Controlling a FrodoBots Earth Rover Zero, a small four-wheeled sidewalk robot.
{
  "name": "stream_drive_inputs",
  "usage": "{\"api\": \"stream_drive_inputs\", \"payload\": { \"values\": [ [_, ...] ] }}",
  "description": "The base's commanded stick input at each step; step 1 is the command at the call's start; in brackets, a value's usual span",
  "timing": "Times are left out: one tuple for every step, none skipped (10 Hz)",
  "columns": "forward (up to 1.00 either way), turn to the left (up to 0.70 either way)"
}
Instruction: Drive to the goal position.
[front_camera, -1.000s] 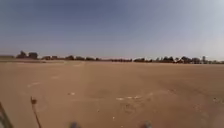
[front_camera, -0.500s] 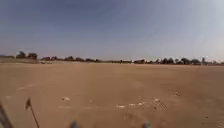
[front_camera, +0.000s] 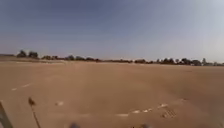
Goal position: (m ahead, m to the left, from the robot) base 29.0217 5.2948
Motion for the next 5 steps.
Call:
{"api": "stream_drive_inputs", "payload": {
  "values": [
    [0.50,0.00],
    [0.50,0.00],
    [0.50,0.00],
    [0.50,0.00],
    [0.50,0.00]
  ]
}}
